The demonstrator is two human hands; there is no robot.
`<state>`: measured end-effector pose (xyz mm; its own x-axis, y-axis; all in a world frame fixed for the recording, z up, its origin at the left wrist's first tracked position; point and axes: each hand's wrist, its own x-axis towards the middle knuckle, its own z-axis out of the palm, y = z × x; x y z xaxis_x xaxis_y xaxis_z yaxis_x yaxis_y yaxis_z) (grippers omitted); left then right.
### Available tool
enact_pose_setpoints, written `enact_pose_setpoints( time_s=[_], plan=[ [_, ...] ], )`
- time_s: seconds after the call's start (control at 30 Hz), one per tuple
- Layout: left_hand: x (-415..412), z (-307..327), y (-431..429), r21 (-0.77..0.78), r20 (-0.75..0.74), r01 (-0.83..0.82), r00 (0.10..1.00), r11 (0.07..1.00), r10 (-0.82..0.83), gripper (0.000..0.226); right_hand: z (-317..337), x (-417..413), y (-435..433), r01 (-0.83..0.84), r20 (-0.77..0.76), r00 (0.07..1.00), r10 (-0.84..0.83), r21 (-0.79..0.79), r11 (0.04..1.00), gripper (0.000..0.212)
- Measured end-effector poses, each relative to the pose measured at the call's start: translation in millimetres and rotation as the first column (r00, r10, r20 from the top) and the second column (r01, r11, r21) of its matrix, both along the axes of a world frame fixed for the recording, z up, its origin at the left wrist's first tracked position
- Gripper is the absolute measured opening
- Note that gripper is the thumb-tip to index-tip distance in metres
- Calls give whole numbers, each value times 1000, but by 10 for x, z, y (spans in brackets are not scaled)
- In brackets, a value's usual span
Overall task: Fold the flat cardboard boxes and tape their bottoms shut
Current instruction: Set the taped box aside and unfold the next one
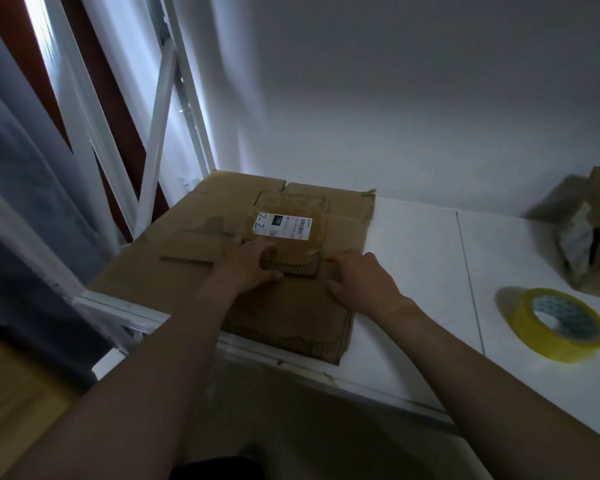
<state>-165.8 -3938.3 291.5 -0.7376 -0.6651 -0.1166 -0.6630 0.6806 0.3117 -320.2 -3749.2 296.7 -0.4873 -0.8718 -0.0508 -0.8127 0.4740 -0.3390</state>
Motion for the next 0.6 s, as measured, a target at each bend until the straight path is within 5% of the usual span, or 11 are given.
enact_pose_setpoints(
  time_s=[0.43,0.6],
  plan=[
    [-174,201,50,-59,-240,-73,969,996,56,35,69,-130,66,25,107,994,-9,-141,990,47],
    [-225,318,89,-146,-157,9,987,989,-32,37,157,-163,166,76,216,976,-34,-189,979,43]
  ],
)
